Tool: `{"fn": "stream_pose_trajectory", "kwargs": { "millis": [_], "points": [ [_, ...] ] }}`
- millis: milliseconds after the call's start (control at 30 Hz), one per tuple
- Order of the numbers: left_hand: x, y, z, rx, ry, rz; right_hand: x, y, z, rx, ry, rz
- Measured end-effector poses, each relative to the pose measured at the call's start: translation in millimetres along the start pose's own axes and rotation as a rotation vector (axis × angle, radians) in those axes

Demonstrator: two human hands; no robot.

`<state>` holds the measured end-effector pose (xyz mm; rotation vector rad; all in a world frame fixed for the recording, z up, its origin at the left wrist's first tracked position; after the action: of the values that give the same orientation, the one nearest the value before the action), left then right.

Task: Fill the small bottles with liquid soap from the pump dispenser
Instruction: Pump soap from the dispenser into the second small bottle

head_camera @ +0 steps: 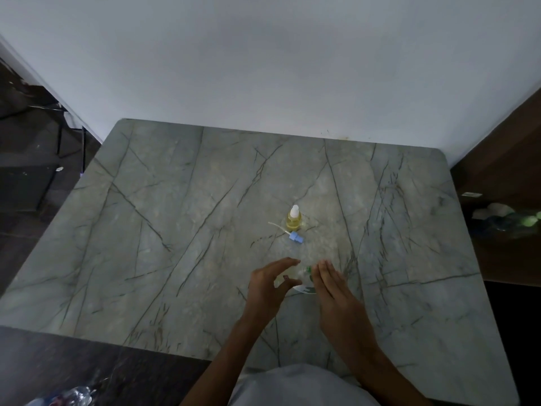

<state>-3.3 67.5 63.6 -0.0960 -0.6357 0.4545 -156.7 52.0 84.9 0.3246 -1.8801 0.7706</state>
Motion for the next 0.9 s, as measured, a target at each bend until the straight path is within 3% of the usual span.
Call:
{"fn": "stream_pose_trajectory", "kwargs": {
  "millis": [900],
  "points": [
    [2, 1, 5, -0.022, -0.026, -0.017, 4, -2, -3, -0.009, 0.006, -0.051]
  ]
}}
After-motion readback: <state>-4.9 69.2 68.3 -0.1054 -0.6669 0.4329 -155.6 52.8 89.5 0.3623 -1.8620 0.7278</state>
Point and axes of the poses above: each hand's wrist, its own y-axis away from the middle knuckle, its own x-axis out of the back of the hand, z = x × y, the point moved 6 cm from there along -y, towards the middle knuckle, and after that the axes turned 7 degrees about z, right-handed, at the moved point
